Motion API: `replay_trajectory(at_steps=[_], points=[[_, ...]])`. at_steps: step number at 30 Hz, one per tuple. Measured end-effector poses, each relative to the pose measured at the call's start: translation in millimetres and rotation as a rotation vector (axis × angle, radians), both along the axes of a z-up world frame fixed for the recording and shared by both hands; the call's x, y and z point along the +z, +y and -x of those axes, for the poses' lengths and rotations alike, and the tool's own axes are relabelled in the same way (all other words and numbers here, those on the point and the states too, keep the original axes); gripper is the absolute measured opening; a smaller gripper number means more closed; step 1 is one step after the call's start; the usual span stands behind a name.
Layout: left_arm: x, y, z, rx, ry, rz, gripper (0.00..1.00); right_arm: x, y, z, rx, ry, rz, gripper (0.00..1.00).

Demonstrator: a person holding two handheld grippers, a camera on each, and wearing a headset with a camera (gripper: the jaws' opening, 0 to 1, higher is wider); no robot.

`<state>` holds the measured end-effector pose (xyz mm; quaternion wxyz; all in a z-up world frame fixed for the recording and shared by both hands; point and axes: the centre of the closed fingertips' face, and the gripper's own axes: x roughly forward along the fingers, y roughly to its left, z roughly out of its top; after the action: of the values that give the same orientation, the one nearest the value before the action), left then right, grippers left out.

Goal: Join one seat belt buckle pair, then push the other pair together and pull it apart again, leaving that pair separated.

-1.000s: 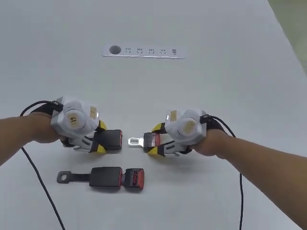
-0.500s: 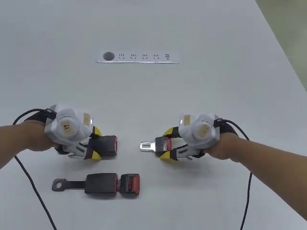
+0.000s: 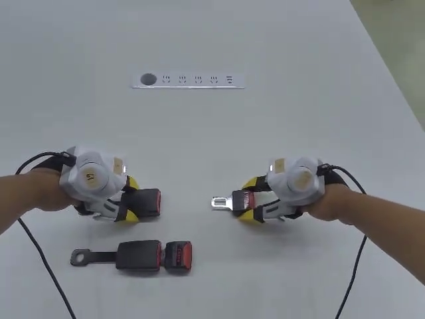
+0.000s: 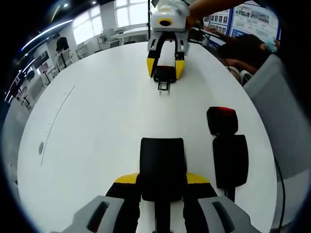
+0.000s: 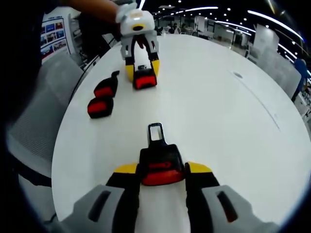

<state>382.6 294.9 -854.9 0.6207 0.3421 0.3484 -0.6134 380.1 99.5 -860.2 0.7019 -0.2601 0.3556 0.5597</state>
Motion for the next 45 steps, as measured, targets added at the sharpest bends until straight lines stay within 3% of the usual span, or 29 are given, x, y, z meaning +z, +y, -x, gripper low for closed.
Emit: replay_trajectory(at_steps=[15,18,20,21,22,24,26,28,30,33,36,43,45], points=[[0.0,-0.5,-0.5,0.021,0.01,0.001,0.35,-1.6,-6.7,-0.8,-0.006,0.001,0.001,0.38],[0.2,2.4,2.6,0.048,0.034,-0.01,0.4,-2.3,-6.7,0.4,-0.026,-0.006,-0.007,0.4],[1.9,2.4,6.2,0.06,0.054,0.0,0.47,0.6,-4.4,-1.6,-0.079,0.006,-0.048,0.49],[1.9,4.0,5.6,0.081,0.053,-0.005,0.51,1.7,-4.6,-3.9,-0.093,0.002,-0.055,0.54],[3.2,4.9,-0.1,0.142,0.033,0.004,0.55,3.2,-5.6,-6.4,-0.117,-0.015,-0.063,0.58],[10.8,2.7,-1.6,0.21,0.053,0.055,0.63,7.2,-7.1,-12.6,-0.176,-0.033,-0.092,0.63],[18.4,4.6,-8.0,0.282,0.04,0.092,0.69,12.1,-9.0,-17.5,-0.231,-0.049,-0.112,0.67],[21.8,10.5,-12.9,0.348,0.032,0.087,0.74,17.7,-12.9,-25.9,-0.295,-0.085,-0.131,0.73],[27.5,13.4,-17.6,0.406,0.022,0.116,0.79,23.0,-17.6,-32.8,-0.379,-0.102,-0.161,0.76],[32.9,29.2,-23.9,0.53,-0.013,0.114,0.8,26.3,-23.6,-38.9,-0.485,-0.105,-0.181,0.82],[39.7,34.2,-20.4,0.614,-0.003,0.163,0.84,31.7,-26.7,-39.5,-0.541,-0.149,-0.187,0.86],[62.2,52.5,-12.8,0.792,-0.058,0.268,0.91,42.2,-18.9,-24.8,-0.617,-0.186,-0.201,0.89],[70.6,56.5,-7.8,0.835,-0.063,0.32,0.93,46.8,-15.3,-18.4,-0.623,-0.21,-0.215,0.91]])
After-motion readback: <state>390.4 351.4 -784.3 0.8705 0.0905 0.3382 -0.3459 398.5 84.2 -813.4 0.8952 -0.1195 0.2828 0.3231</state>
